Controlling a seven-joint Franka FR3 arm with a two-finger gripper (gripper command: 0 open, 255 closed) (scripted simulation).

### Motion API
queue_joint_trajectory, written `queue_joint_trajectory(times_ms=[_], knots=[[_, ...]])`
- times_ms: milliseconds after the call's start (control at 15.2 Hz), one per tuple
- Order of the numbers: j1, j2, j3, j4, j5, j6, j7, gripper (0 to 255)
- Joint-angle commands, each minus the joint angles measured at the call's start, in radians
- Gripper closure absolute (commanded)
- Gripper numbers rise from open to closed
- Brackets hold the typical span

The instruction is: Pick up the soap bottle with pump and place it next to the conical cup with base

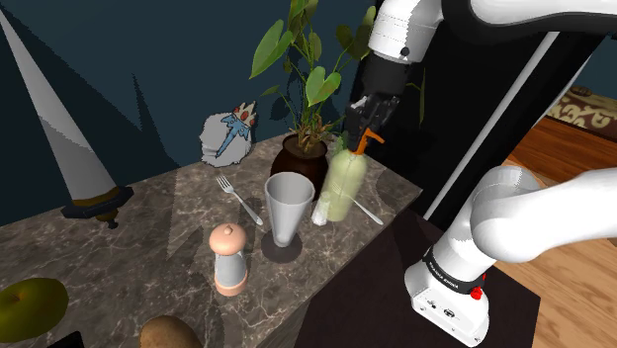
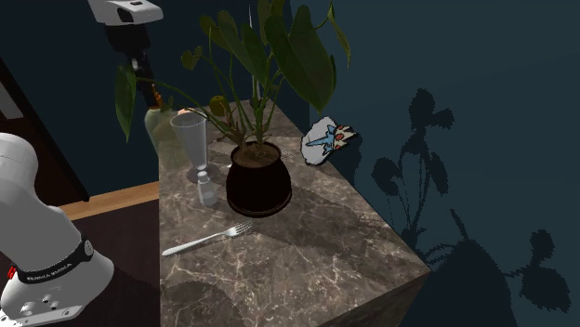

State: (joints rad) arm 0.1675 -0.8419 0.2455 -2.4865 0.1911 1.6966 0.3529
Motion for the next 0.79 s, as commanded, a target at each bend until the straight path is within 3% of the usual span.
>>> queue_joint_trajectory(times_ms=[0,726], knots=[[0.002,-0.005,0.003,-0.031,0.004,0.027,-0.002,255],[0.014,-0.008,0.029,-0.179,0.03,0.172,-0.008,255]])
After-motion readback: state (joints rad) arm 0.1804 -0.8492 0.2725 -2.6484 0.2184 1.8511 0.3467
